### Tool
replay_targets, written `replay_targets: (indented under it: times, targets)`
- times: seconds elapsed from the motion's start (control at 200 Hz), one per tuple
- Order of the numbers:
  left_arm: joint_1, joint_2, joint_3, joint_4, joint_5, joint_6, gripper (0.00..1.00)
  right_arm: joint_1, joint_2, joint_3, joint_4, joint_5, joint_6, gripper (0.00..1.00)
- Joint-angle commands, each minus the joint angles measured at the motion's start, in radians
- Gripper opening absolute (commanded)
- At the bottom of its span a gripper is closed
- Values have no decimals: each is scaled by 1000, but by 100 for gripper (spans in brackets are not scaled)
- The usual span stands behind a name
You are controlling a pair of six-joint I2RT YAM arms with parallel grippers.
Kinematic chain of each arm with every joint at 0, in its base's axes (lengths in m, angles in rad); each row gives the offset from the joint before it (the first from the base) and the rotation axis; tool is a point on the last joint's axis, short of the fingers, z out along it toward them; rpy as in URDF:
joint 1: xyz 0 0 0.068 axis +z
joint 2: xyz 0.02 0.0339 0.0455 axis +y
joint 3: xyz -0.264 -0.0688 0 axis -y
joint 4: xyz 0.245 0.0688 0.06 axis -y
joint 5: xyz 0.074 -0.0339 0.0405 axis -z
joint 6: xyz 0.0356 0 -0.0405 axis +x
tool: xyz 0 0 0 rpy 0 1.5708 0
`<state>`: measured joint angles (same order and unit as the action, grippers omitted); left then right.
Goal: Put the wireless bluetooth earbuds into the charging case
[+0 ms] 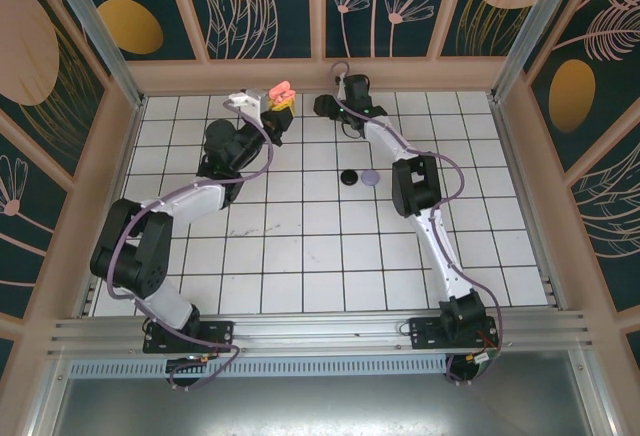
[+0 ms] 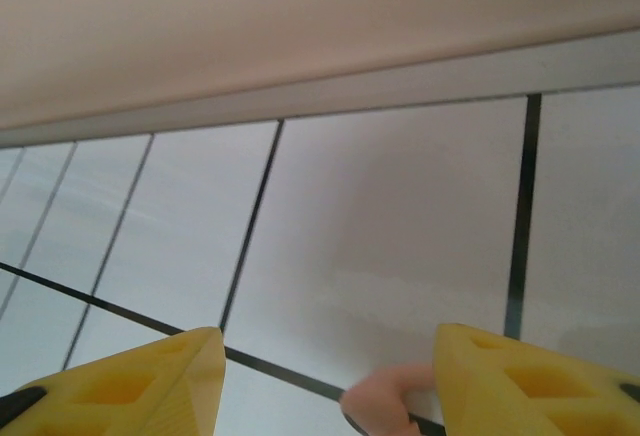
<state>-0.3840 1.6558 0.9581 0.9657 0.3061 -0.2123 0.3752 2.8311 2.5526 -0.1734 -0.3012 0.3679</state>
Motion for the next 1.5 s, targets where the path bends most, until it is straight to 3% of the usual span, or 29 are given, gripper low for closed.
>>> replay_targets:
  times: [0.0, 0.36, 0.791, 1.136, 1.491]
  targets:
    - [9, 34, 62, 34, 34, -21, 0, -16, 32, 53, 74, -59, 61, 58]
    - [18, 52, 76, 52, 54, -44, 0, -3, 68, 66, 26, -140, 110, 57]
    - [18, -14, 46, 45, 41, -39, 0, 55, -16, -23, -176, -106, 40, 50]
    - [19, -95, 23, 22, 34, -45, 0, 159, -235, -372, -208, -28, 76, 40]
    - [18, -168, -21, 3, 33, -53, 0, 311, -626, -1034, 29, 5, 245, 38]
